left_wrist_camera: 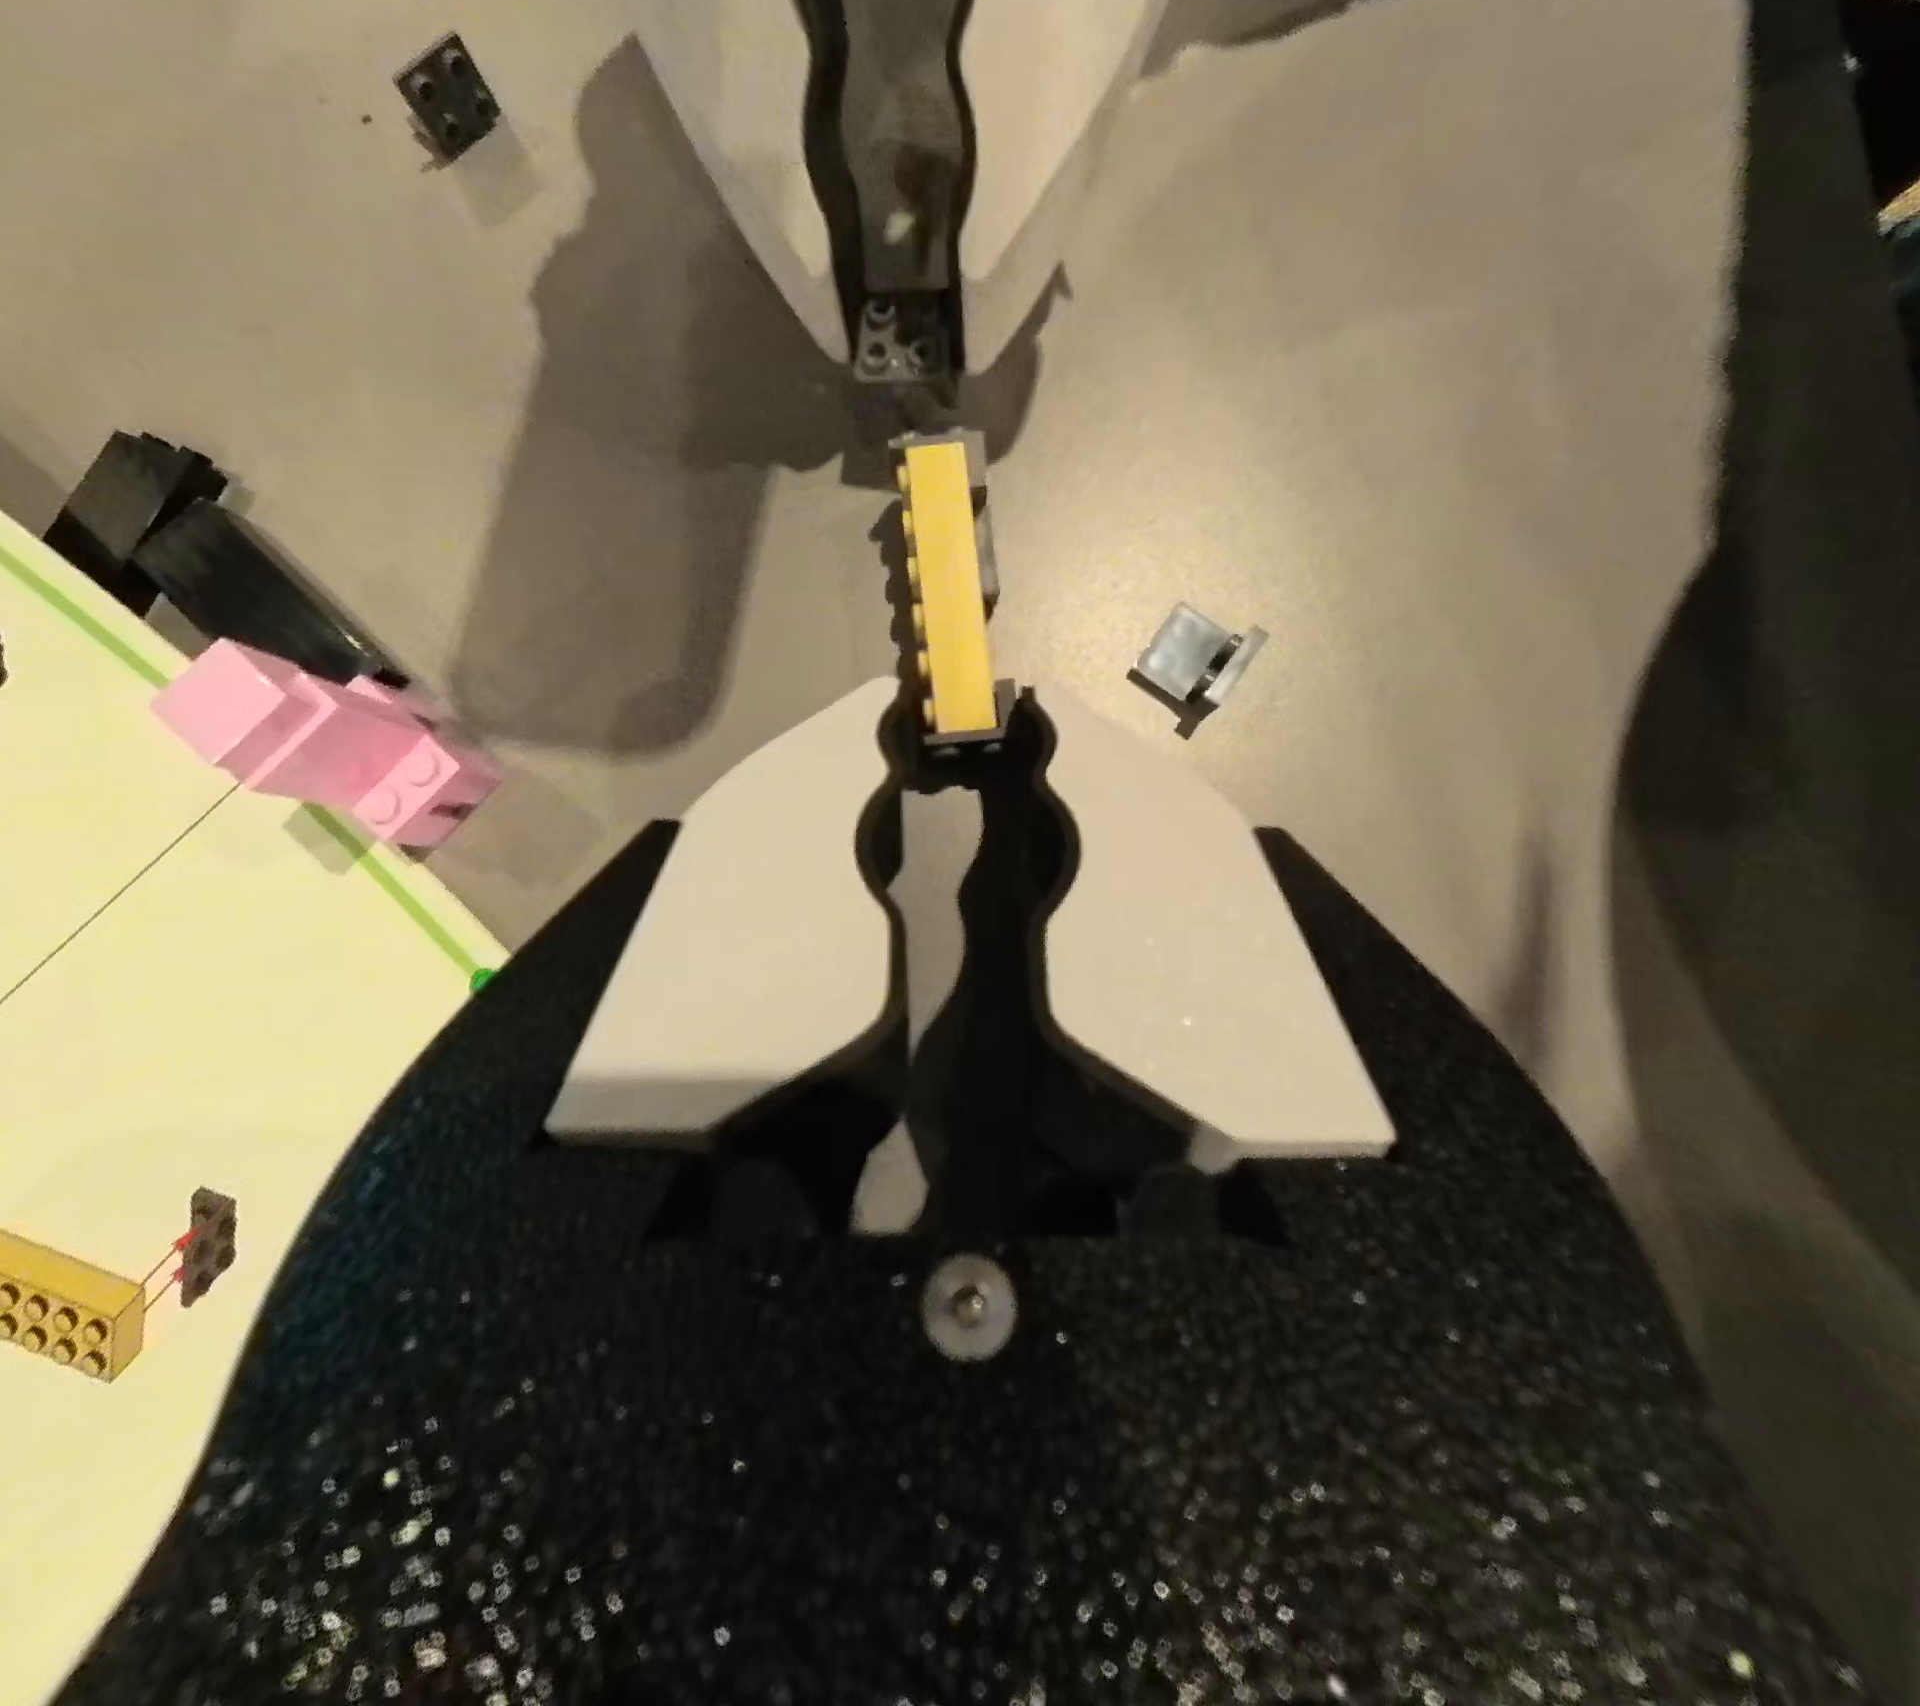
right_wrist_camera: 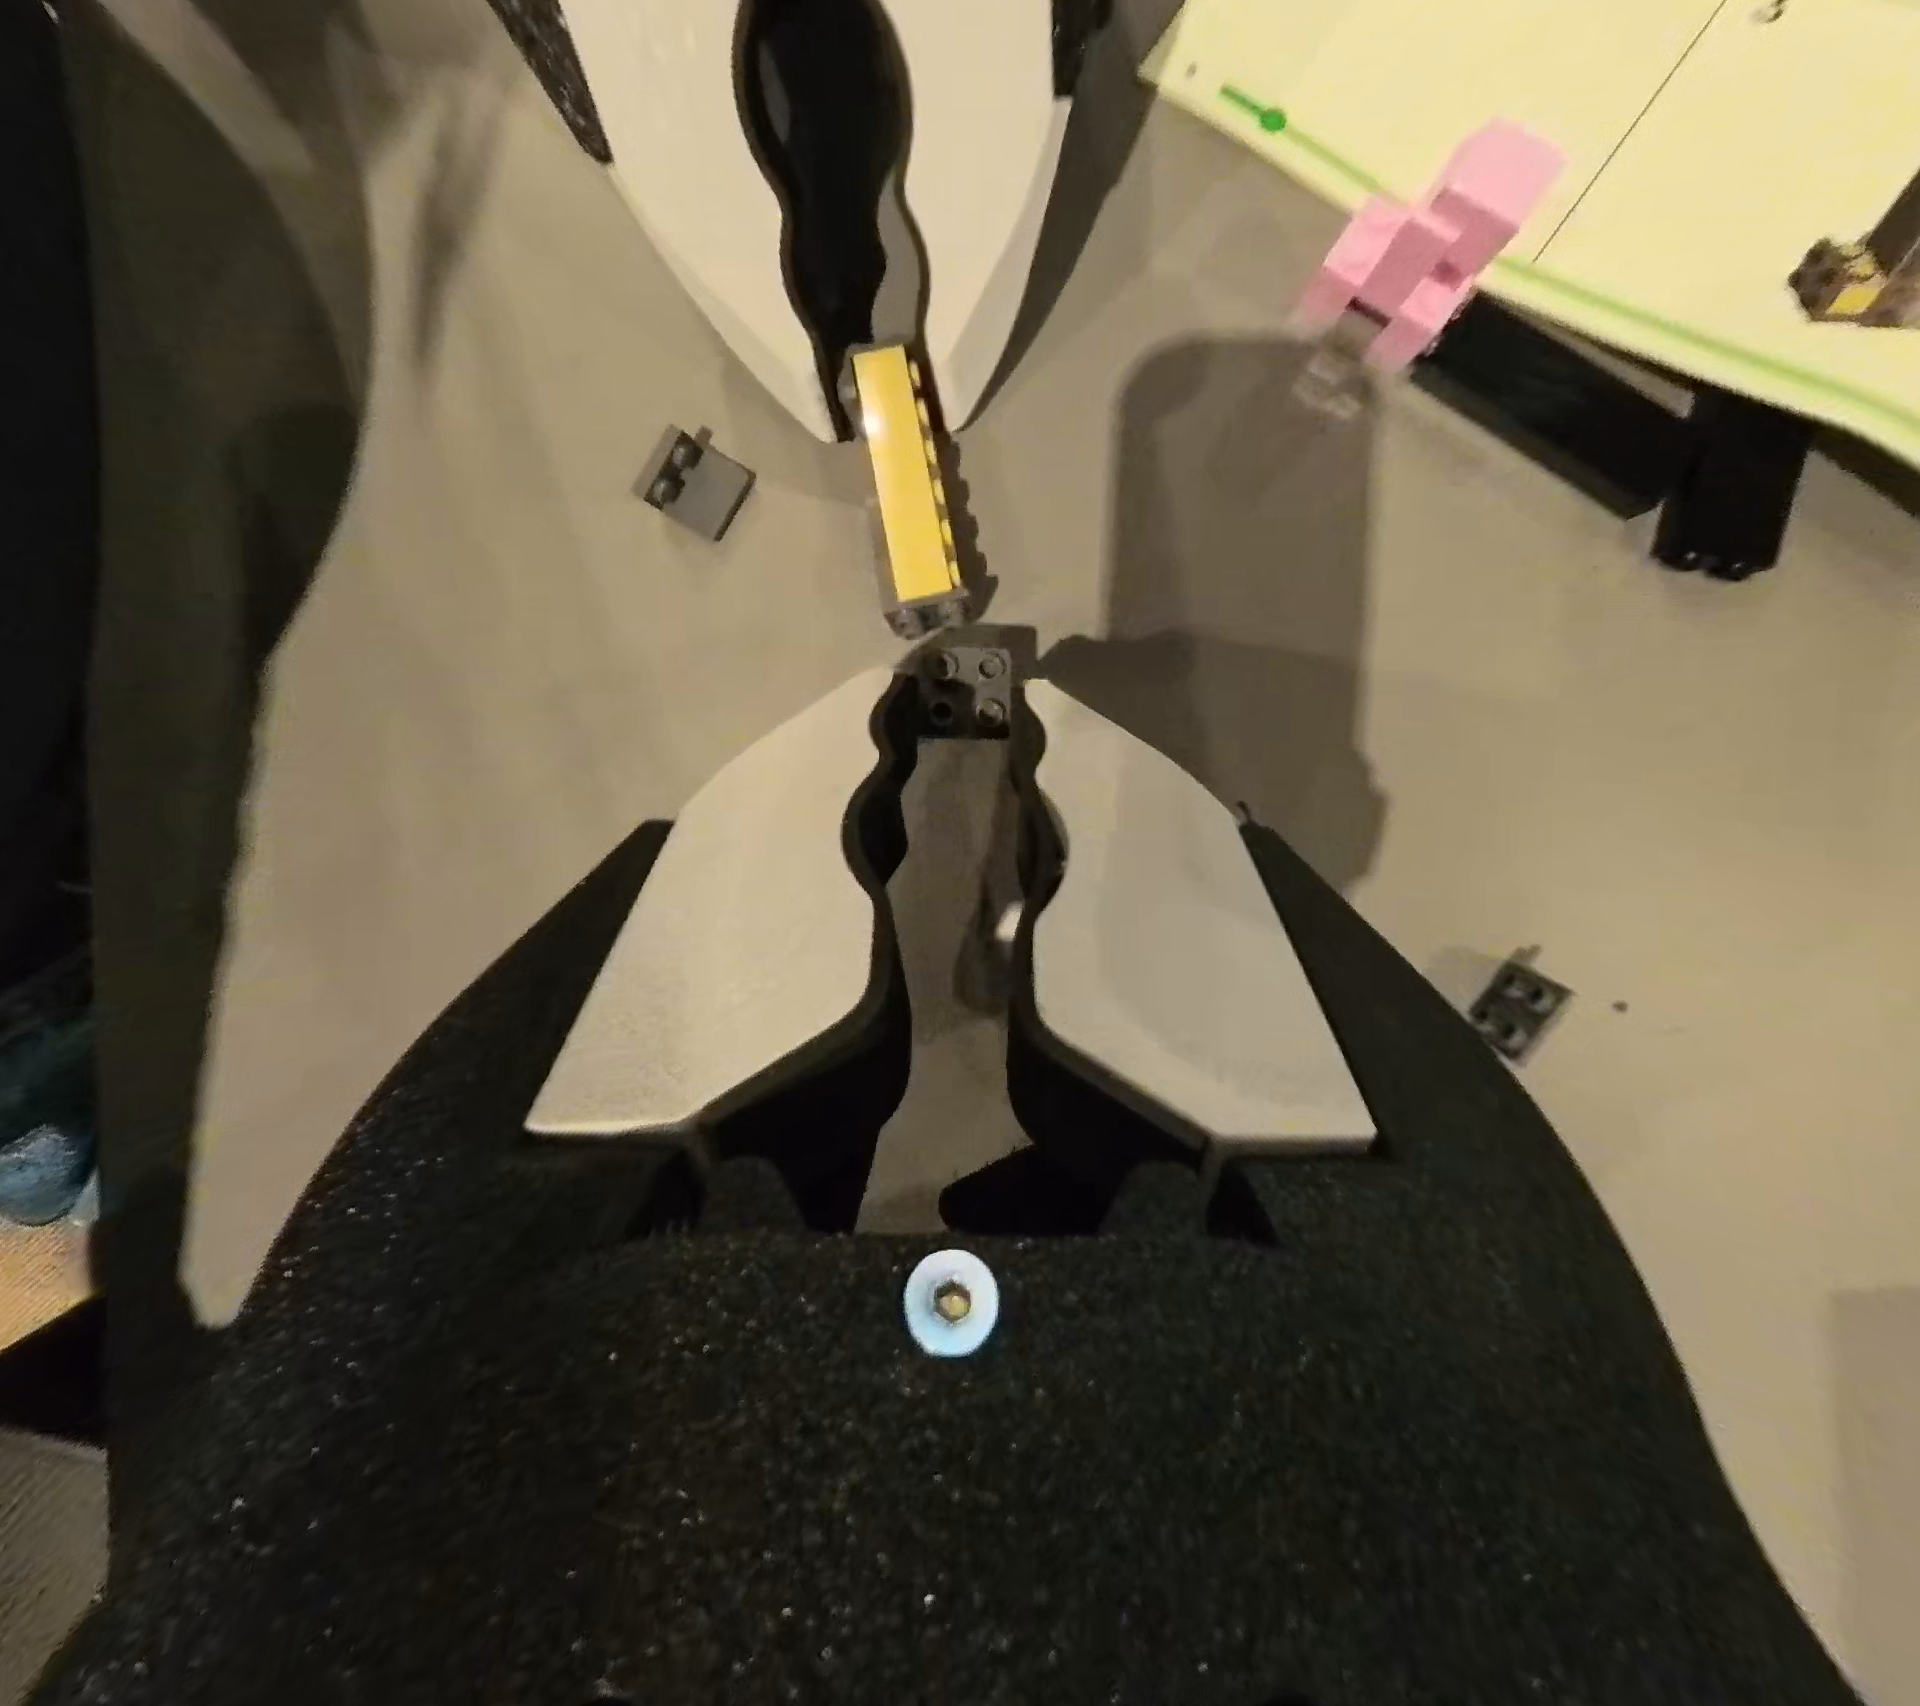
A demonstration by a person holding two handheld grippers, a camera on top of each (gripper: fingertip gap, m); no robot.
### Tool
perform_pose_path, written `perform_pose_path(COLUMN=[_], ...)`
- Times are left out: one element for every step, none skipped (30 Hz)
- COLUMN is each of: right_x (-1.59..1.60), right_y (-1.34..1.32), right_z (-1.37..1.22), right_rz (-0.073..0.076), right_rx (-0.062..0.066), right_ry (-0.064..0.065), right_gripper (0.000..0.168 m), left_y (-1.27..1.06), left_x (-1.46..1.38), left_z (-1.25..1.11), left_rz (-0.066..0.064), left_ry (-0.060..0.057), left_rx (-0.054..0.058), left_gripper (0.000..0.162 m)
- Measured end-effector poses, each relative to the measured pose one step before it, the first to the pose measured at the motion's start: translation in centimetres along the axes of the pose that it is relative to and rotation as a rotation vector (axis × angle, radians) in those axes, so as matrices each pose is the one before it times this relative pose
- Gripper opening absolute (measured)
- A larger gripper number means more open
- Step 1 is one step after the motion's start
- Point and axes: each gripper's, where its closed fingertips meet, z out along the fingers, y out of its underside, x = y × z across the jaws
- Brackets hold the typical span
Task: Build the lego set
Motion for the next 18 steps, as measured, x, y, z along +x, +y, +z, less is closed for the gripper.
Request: perform_pose_path(right_x=[-0.041, 0.004, 0.004, -0.049, -0.032, -0.01, 0.028, 0.041, 0.032, -0.027, 0.009, 0.043, -0.013, -0.038, 0.014, -0.081, -0.066, -0.021], right_y=[0.23, 0.174, 0.08, 0.015, -0.033, -0.025, 0.006, 0.015, -0.006, -0.069, -0.113, -0.148, -0.204, -0.283, -0.324, -0.373, -0.437, -0.426], right_z=[0.17, 0.103, 0.059, 0.01, 0.002, -0.034, -0.037, -0.077, -0.113, -0.151, -0.156, -0.161, -0.162, -0.171, -0.138, -0.095, -0.023, 0.041], right_rz=[0.0014, 0.0007, 0.0012, 0.0032, 0.0033, 0.0007, -0.0009, -0.0022, -0.0035, -0.0048, -0.0009, 0.0007, -0.0036, -0.0072, -0.0076, -0.0109, -0.0147, -0.0187], right_rx=[-0.0106, -0.0076, -0.0015, 0.0029, 0.0049, 0.0045, 0.0021, 0.0025, 0.0043, 0.0088, 0.011, 0.0108, 0.0132, 0.0155, 0.0135, 0.0127, 0.0101, 0.0041], right_ry=[0.0022, 0.0032, 0.0014, -0.0027, -0.0017, 0.0016, 0.0051, 0.0073, 0.0072, 0.0028, 0.0035, 0.0037, 0.001, 0.0012, 0.0042, -0.0008, 0.0011, 0.0038], right_gripper=[0.016, 0.016, 0.016, 0.016, 0.016, 0.016, 0.016, 0.016, 0.016, 0.016, 0.016, 0.016, 0.016, 0.016, 0.016, 0.016, 0.016, 0.016], left_y=[0.003, 0.056, 0.1, 0.122, 0.157, 0.169, 0.18, 0.159, 0.092, -0.047, -0.17, -0.321, -0.46, -0.521, -0.452, -0.261, -0.064, 0.083], left_x=[-0.048, -0.102, -0.151, -0.169, -0.155, -0.149, -0.149, -0.157, -0.136, -0.118, -0.11, -0.098, -0.039, 0.028, 0.055, 0.009, -0.049, -0.075], left_z=[-0.008, -0.054, -0.101, -0.133, -0.168, -0.184, -0.189, -0.208, -0.224, -0.239, -0.256, -0.266, -0.252, -0.204, -0.132, -0.06, 0.013, 0.076], left_rz=[-0.0006, 0.0003, 0.001, -0.0001, 0.0006, 0.0016, 0.001, 0.0, -0.0023, -0.0045, -0.0051, -0.004, -0.0022, -0.0002, 0.0027, 0.0059, 0.0083, 0.0075], left_ry=[-0.0052, -0.0099, -0.0124, -0.0141, -0.0135, -0.0125, -0.0128, -0.0122, -0.0104, -0.0084, -0.0074, -0.0075, -0.0057, -0.0019, -0.0014, -0.0041, -0.007, -0.0075], left_rx=[-0.0014, -0.0052, -0.0073, -0.008, -0.0077, -0.0066, -0.0048, -0.0019, 0.0031, 0.0102, 0.0164, 0.0226, 0.0289, 0.0296, 0.0227, 0.0111, 0.0006, -0.0052], left_gripper=[0.023, 0.027, 0.029, 0.031, 0.032, 0.032, 0.032, 0.032, 0.032, 0.031, 0.031, 0.031, 0.031, 0.031, 0.03, 0.03, 0.03, 0.029])
